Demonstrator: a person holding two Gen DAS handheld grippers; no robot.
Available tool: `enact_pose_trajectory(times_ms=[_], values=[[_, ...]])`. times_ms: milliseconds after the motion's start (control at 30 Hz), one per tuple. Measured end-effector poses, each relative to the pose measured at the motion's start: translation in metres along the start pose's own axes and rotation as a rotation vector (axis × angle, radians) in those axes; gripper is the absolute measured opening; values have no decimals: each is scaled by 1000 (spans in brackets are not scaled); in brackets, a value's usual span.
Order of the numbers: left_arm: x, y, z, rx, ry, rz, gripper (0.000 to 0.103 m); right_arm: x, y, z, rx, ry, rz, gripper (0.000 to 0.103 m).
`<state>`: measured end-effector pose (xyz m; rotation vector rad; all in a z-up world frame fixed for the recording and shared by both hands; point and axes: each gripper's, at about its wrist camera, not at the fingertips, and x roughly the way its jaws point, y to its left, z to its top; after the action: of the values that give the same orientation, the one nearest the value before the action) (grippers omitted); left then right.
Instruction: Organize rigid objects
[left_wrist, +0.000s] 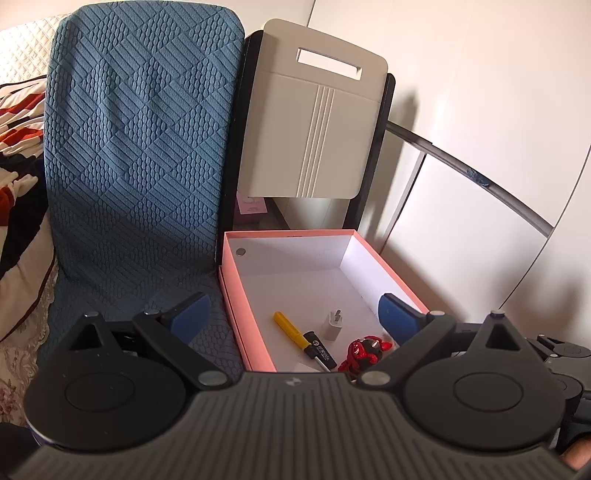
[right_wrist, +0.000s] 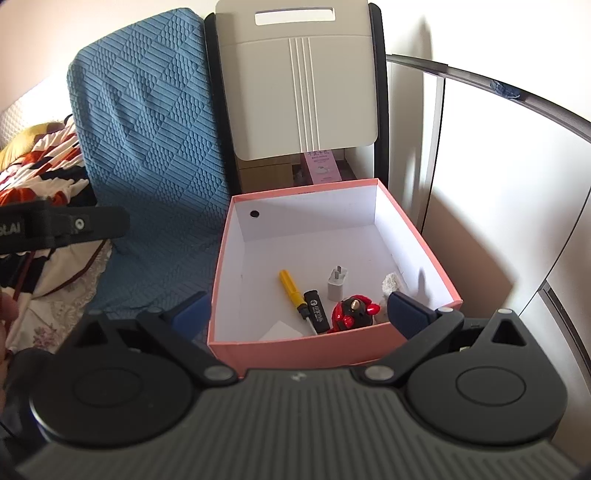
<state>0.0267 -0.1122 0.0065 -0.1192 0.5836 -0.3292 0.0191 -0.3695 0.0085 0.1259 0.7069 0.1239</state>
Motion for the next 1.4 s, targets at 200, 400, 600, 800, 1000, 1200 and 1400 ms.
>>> enact_pose_trajectory(times_ms=[200,400,600,800,1000,1200,1400], values=[[1,2,-2,-4,0,1,100,0,-3,-1,8,11,-19,103],[5,3,-6,4,8,10,100,-1,-5,-1,13,9,-31,103],[8,6,-6,-15,15,29,100,-1,-6,-1,12,7,-38,103],[11,7,-8,-20,37,35,100,-1,-7,-2,13,11,-36,103],[13,8,-8,-19,47,47,101,0,-6,-5,10,20,-32,103],[13,9,-10,-19,50,49,102,-1,-7,-5,9,16,-44,103],[12,9,-12,-32,52,25,103,-1,-5,-6,-4,18,-45,103]])
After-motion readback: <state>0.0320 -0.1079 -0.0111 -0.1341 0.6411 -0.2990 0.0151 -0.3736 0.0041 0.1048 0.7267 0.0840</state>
